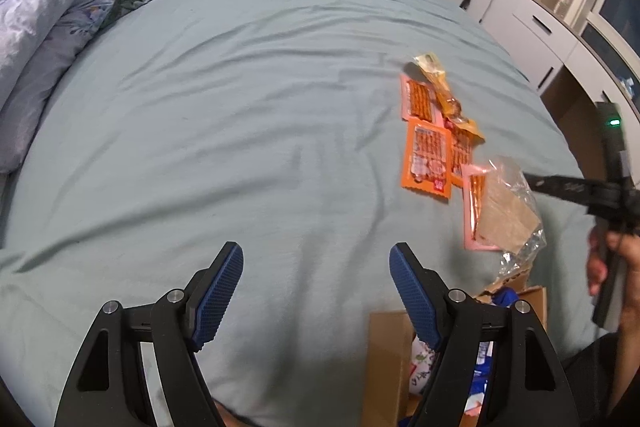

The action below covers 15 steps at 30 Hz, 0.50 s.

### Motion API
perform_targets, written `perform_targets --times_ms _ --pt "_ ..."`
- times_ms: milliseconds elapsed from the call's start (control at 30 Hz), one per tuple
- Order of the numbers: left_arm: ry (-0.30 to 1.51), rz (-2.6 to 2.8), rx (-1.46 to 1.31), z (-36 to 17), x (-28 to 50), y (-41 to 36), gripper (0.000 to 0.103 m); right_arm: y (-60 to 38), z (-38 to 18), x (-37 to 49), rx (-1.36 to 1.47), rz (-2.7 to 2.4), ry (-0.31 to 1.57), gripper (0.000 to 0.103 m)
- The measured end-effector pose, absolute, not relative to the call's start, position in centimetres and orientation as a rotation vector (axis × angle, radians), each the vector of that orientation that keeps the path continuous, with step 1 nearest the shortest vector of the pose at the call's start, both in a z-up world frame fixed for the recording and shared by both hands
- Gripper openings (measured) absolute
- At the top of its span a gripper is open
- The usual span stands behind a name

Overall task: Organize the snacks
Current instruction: 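Move the right gripper over the pile and grasp a pink spicy-strip packet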

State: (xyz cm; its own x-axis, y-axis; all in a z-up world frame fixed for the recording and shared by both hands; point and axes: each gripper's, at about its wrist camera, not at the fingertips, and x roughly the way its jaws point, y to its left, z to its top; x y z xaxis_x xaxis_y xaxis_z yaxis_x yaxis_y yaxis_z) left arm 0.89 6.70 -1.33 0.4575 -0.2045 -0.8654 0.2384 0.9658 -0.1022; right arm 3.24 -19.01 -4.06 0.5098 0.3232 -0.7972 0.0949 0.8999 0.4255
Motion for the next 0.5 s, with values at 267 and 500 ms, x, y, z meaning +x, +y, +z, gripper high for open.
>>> perform_targets --times_ms 267,500 --pt "1.074 -0.358 0.064 -0.9 3.1 5.0 0.076 -22.2 -1.0 -1.0 0.537 0.164 0.922 0.0" --pt "1.168 -0.463 0.207 -3.8 9.4 -2.3 0.077 -20.2 -8.5 1.2 0.571 0.119 1.221 0.015"
